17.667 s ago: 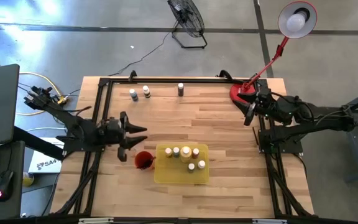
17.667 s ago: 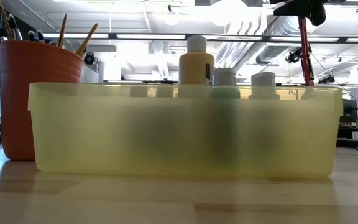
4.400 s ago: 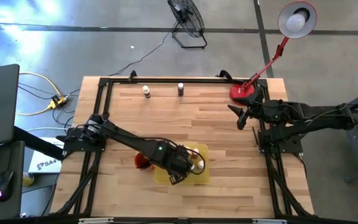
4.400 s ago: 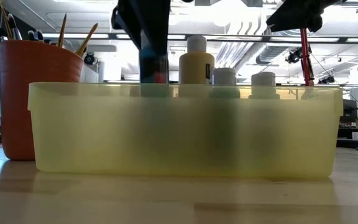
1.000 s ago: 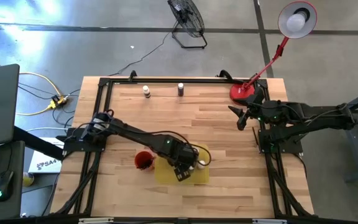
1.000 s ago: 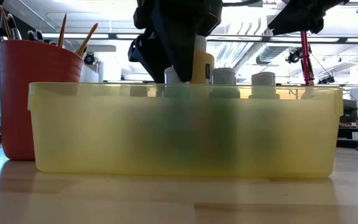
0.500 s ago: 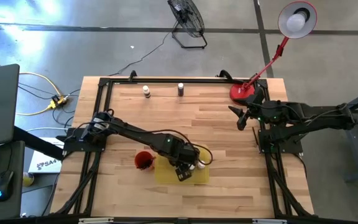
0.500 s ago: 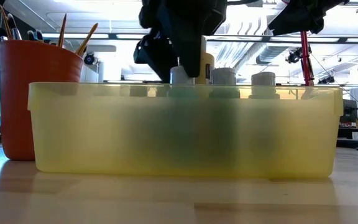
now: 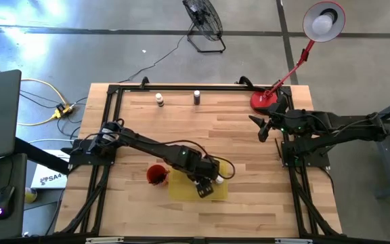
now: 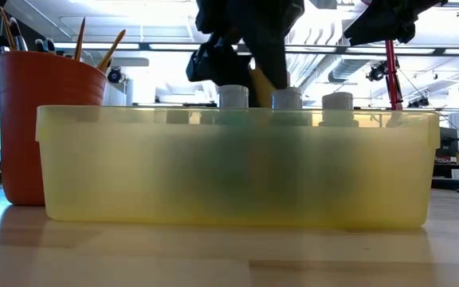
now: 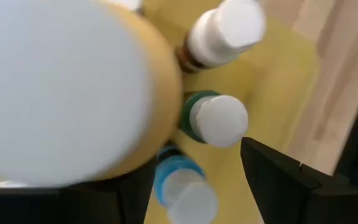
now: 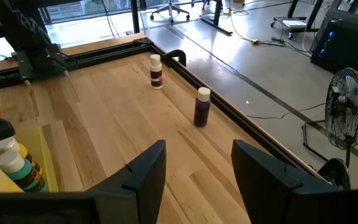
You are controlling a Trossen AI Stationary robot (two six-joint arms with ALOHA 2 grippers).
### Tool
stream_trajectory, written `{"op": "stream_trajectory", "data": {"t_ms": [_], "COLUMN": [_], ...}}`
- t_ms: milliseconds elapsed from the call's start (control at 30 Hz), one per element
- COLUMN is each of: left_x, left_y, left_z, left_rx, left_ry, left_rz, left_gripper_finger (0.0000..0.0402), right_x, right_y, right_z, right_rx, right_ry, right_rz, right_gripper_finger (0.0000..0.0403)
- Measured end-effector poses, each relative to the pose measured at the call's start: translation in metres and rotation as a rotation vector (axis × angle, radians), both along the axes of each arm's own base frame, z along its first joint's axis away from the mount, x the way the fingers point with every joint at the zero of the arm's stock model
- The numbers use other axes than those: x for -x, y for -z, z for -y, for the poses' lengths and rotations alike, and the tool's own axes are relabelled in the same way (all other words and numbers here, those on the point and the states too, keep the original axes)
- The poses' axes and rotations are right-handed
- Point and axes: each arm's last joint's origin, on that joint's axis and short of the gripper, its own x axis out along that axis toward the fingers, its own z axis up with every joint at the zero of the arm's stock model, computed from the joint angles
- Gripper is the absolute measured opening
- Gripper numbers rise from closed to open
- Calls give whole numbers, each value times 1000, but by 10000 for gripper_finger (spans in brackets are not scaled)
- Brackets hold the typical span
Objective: Pick & Place Paint Supplies
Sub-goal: Put the blue paint bottle into the yellow bin
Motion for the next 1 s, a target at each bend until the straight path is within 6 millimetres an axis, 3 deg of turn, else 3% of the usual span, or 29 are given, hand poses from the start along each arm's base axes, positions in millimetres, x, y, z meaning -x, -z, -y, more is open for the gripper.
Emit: {"op": "stream_trajectory", "data": {"t_ms": [367, 1000], "left_x": [10, 4], "left_y": [5, 2], "left_z": [-3, 0], "left_rx": [-48, -4], "left_ry": [19, 34], "left_rz": [-114, -48], "left_gripper_finger": [228, 228], "right_x": [0, 0], "right_y": [0, 0], "right_z": [0, 0], "right_rx": [0, 0], "right_ry": [0, 0], "right_rz": [0, 0], "right_gripper_finger": [174, 174]}}
